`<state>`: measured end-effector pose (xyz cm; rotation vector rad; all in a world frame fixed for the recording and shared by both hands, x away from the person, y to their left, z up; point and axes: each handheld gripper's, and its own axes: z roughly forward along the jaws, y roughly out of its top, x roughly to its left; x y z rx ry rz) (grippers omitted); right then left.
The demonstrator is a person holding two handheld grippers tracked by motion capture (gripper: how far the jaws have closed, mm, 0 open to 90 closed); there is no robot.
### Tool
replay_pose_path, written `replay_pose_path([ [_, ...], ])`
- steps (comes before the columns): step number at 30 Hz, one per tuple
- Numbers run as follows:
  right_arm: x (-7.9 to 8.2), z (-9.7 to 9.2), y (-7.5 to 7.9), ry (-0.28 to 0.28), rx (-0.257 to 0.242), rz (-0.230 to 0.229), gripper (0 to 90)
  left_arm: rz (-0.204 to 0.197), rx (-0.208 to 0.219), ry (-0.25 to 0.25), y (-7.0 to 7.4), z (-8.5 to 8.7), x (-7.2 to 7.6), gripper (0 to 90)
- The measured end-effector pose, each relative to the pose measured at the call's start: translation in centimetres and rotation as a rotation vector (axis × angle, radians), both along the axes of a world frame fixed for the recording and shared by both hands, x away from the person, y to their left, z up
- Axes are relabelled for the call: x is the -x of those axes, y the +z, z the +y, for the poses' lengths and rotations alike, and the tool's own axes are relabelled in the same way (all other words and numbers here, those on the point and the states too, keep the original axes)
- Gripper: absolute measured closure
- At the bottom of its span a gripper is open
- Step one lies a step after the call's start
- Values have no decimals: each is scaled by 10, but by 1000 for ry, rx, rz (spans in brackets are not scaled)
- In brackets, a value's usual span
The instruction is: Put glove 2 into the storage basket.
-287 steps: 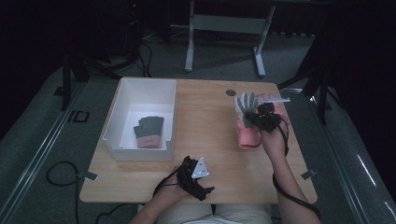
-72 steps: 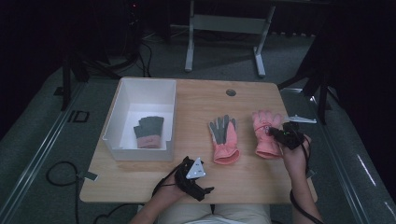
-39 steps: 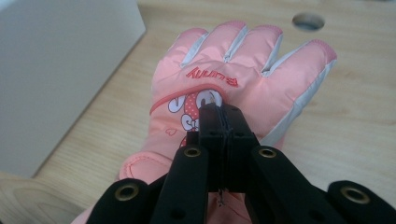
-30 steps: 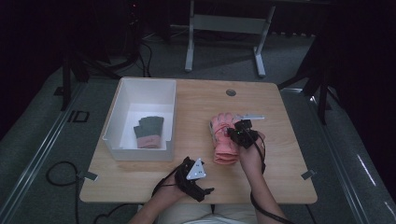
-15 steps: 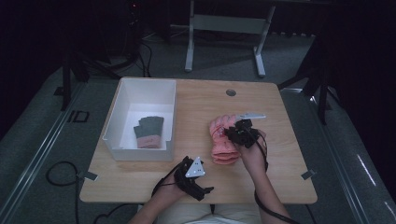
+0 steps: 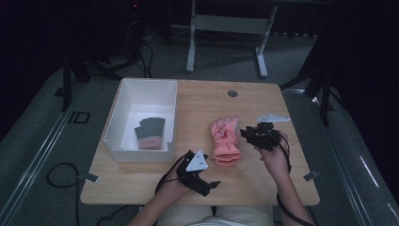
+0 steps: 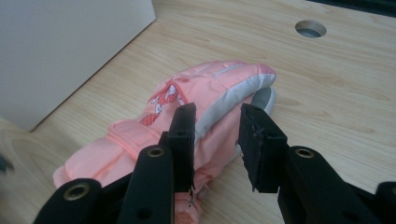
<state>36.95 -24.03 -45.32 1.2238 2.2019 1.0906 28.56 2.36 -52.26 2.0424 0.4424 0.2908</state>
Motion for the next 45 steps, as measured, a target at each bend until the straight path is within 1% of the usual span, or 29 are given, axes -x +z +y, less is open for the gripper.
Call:
replay_pose_path([
  [2,1,-5,-1,13,-19,-12,662,-19,10,20,10,-1,-4,25],
  [6,1,-11,-2,7,-25,-28,669,-19,51,34,30,-6,-16,25],
  [7,1,-11,-2,6,-21,-32,672,-16,66,33,35,-7,-21,32],
  [8,1,-10,-1,7,-18,-36,684,-14,70,41,39,-9,-25,33],
  [10,0,-9,0,17,-23,-49,693,-24,52,59,47,-14,-33,49],
  [11,0,-7,0,18,-25,-53,696,-39,29,77,51,-18,-39,53],
  [13,-2,-4,2,21,-31,-69,709,-50,-2,102,55,-23,-47,64],
  [15,-4,-1,2,16,-38,-73,715,-63,2,146,60,-27,-56,104],
  [17,-7,3,1,19,-44,-71,721,-53,-3,172,63,-30,-66,167],
  [18,-10,5,1,18,-40,-73,721,-58,-5,184,63,-31,-70,179],
  [20,-14,10,-1,22,-39,-69,712,-36,-9,206,64,-32,-80,218],
  [21,-16,13,-2,19,-42,-67,708,-37,-12,220,63,-33,-84,219],
  [22,-18,17,-4,20,-41,-66,701,-35,-26,233,63,-34,-87,230],
  [23,-20,21,-6,21,-36,-66,688,-23,-33,253,61,-35,-93,232],
  [24,-23,25,-9,13,-30,-60,684,-10,-39,259,61,-34,-96,233],
  [26,-29,29,-15,-4,-32,-47,650,34,-43,281,57,-33,-104,235],
  [27,-33,30,-18,-18,-24,-43,641,56,-46,286,54,-32,-108,236],
  [29,-40,29,-25,-45,-39,-3,594,97,-48,300,48,-32,-116,237],
  [30,-43,29,-29,-52,-26,14,584,111,-49,300,46,-32,-119,237],
  [32,-46,28,-36,-49,-1,35,543,137,-60,308,41,-32,-123,237],
  [34,-49,21,-44,-47,2,75,513,157,-61,320,37,-32,-125,236],
  [35,-51,16,-46,-50,-14,92,502,162,-63,331,35,-32,-126,236],
  [36,-52,12,-48,-50,-35,115,486,179,-64,330,33,-31,-128,236],
  [38,-56,7,-53,-39,-30,146,479,202,-87,337,28,-32,-131,235],
  [39,-57,6,-55,-32,-28,154,476,216,-107,344,25,-33,-132,235],
  [40,-58,5,-57,-26,-28,159,476,242,-117,350,22,-33,-134,233],
  [41,-59,5,-59,-17,-23,169,477,279,-111,349,19,-32,-136,220],
  [43,-60,5,-63,-6,-12,173,479,312,-121,359,14,-31,-140,219],
  [45,-62,4,-67,0,-27,198,479,351,-106,365,7,-31,-144,219],
])
